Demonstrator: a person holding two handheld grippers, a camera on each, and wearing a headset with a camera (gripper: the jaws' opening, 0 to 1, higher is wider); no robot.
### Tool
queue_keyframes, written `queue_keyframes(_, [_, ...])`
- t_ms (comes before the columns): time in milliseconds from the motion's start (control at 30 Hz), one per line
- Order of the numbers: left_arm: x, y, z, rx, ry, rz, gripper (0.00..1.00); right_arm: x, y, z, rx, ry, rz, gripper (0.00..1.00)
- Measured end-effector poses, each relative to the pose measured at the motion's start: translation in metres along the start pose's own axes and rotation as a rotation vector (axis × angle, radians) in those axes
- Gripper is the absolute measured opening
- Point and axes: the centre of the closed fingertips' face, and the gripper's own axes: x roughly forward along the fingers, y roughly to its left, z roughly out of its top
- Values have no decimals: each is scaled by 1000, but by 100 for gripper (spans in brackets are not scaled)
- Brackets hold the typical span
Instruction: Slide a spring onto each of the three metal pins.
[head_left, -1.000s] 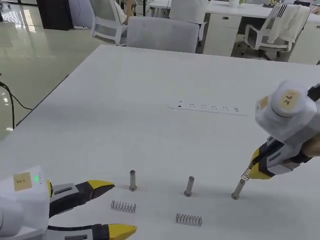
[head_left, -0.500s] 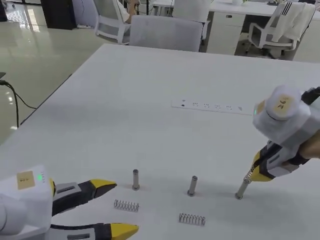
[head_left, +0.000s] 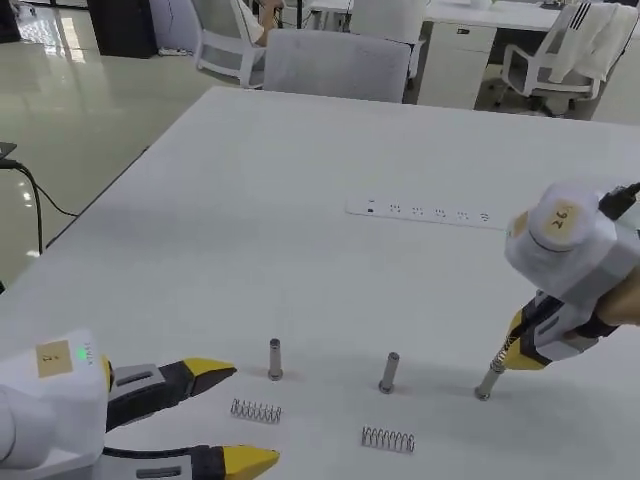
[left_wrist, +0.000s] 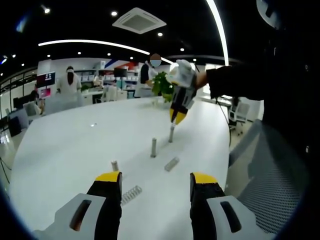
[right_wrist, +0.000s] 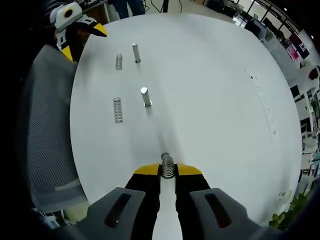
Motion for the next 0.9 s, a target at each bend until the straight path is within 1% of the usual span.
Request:
queue_keyframes(67, [0, 0, 0, 0, 2, -1, 49, 3, 0, 0, 1, -2, 0, 7])
queue_keyframes(200, [0, 1, -1, 1, 5, -3, 49, 11, 0, -3, 7, 12, 4, 7])
queue_keyframes(533, [0, 0, 0, 5, 8, -1, 49, 29, 2, -8, 21, 11, 7, 7])
queue_keyframes(733, [-1, 0, 0, 5, 9, -1, 49, 36, 5, -3, 22, 6, 14, 7])
queue_keyframes(900, [0, -1, -1, 5, 10, -2, 49, 40, 9, 5, 12, 9, 20, 7])
